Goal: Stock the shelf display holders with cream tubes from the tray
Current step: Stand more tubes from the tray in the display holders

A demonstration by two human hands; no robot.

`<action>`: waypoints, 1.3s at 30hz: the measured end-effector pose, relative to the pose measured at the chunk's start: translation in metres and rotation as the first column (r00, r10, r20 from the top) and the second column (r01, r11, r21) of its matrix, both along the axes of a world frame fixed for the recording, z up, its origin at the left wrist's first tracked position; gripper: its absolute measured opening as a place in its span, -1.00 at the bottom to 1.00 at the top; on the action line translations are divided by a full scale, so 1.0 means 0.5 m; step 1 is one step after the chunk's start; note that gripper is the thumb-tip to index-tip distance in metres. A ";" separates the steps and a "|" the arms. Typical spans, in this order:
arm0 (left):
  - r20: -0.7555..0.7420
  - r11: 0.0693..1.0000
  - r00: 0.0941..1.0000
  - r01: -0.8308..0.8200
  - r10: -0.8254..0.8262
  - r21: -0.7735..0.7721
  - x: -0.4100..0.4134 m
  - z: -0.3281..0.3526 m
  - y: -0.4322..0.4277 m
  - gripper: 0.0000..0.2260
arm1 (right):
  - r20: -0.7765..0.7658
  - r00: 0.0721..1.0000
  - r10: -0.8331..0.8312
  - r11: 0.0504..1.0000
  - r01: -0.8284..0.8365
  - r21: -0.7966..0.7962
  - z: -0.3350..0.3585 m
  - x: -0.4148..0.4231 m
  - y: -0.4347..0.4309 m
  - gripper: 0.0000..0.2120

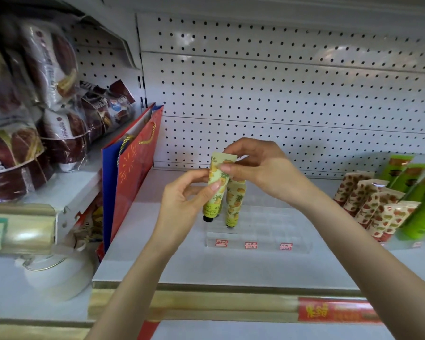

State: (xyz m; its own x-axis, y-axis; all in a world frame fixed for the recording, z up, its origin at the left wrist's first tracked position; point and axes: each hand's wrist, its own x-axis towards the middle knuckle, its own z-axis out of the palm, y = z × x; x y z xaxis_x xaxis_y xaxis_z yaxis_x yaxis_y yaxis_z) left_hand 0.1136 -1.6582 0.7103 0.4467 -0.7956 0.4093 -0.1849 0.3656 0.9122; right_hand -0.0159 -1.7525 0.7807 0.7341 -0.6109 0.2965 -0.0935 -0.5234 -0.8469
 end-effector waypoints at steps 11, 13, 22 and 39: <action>0.279 0.979 0.953 -0.156 0.115 0.131 0.035 -0.032 0.012 -0.68 | -0.103 0.994 0.030 0.998 -0.036 -0.054 0.012 0.016 -0.024 -0.92; 0.537 0.934 0.832 -0.292 0.142 0.205 0.053 -0.056 0.026 -0.53 | -0.113 0.994 0.004 0.997 -0.013 -0.070 0.005 0.021 -0.033 -0.91; 0.791 0.786 0.600 -0.429 -0.119 0.445 0.056 -0.088 0.058 -0.28 | -0.264 0.960 -0.097 0.985 0.055 -0.161 -0.048 0.045 -0.047 -0.89; 0.766 0.777 0.627 -0.411 -0.138 0.477 0.063 -0.088 0.048 -0.47 | -0.320 0.946 -0.057 0.973 -0.019 -0.229 -0.090 0.062 -0.047 -0.92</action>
